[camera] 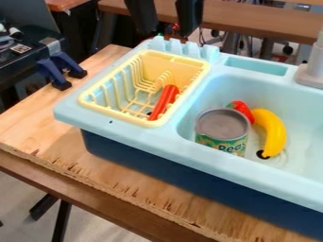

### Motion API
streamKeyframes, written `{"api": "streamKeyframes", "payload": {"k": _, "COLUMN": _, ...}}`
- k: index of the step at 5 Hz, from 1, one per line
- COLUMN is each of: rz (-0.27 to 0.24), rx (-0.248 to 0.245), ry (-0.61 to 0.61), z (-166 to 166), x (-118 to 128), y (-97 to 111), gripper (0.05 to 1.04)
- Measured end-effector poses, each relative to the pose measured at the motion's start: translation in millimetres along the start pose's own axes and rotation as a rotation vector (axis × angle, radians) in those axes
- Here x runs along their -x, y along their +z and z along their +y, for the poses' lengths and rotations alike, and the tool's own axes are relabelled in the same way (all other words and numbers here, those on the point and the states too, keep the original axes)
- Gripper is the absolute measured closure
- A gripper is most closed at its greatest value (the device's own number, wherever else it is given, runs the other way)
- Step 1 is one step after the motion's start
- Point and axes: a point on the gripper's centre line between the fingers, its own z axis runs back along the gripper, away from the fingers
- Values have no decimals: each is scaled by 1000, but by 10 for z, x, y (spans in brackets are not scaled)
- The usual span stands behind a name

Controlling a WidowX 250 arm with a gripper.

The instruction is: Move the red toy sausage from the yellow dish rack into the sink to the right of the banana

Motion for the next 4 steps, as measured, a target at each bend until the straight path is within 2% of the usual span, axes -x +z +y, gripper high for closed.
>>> {"api": "streamKeyframes", "payload": {"k": 1, "rz": 29, "rx": -1, "ry": 4, "z": 18, "x": 21, "y": -81, "gripper": 81}}
{"api": "streamKeyframes", "payload": {"k": 3, "rz": 5, "rx": -68, "ry": 3, "z": 413, "x": 0, "y": -125, "gripper": 81}}
{"api": "streamKeyframes", "payload": {"k": 4, "rz": 41, "rx": -106, "ry": 10, "z": 527, "x": 38, "y": -146, "gripper": 81}}
